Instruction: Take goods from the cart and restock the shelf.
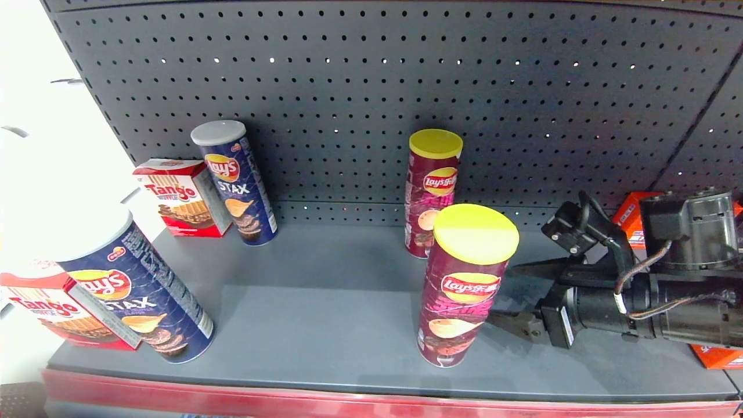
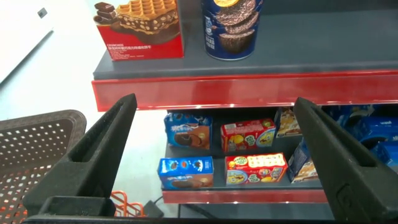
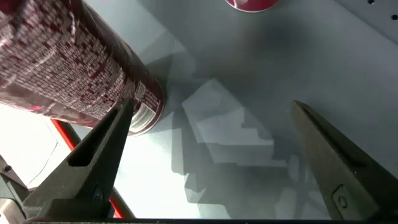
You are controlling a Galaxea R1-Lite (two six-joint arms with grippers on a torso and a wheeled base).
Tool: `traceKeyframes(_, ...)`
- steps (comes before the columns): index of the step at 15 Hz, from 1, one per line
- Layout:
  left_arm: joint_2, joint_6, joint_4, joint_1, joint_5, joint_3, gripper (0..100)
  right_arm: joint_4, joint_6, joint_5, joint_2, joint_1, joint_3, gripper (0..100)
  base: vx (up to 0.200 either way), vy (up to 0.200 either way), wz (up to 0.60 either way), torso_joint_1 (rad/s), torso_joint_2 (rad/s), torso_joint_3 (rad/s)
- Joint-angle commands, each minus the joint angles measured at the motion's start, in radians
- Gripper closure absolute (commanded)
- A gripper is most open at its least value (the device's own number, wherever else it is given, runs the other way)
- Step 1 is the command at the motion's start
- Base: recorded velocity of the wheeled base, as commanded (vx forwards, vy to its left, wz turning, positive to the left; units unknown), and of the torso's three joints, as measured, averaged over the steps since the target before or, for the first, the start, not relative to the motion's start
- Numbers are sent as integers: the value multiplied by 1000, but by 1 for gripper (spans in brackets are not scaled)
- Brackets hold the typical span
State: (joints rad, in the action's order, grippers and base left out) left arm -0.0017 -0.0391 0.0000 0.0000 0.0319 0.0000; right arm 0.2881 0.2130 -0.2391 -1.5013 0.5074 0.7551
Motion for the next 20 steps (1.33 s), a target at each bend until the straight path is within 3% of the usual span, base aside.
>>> traceKeyframes(1, 2, 1, 0, 0, -1, 0, 0, 0, 0, 0, -11, 13, 3, 0, 0, 0, 0, 0, 0, 0)
traceKeyframes(20, 2, 1, 0, 0, 2, 0, 0, 0, -1, 9, -17, 25, 12, 0, 0, 0, 0, 0, 0, 0)
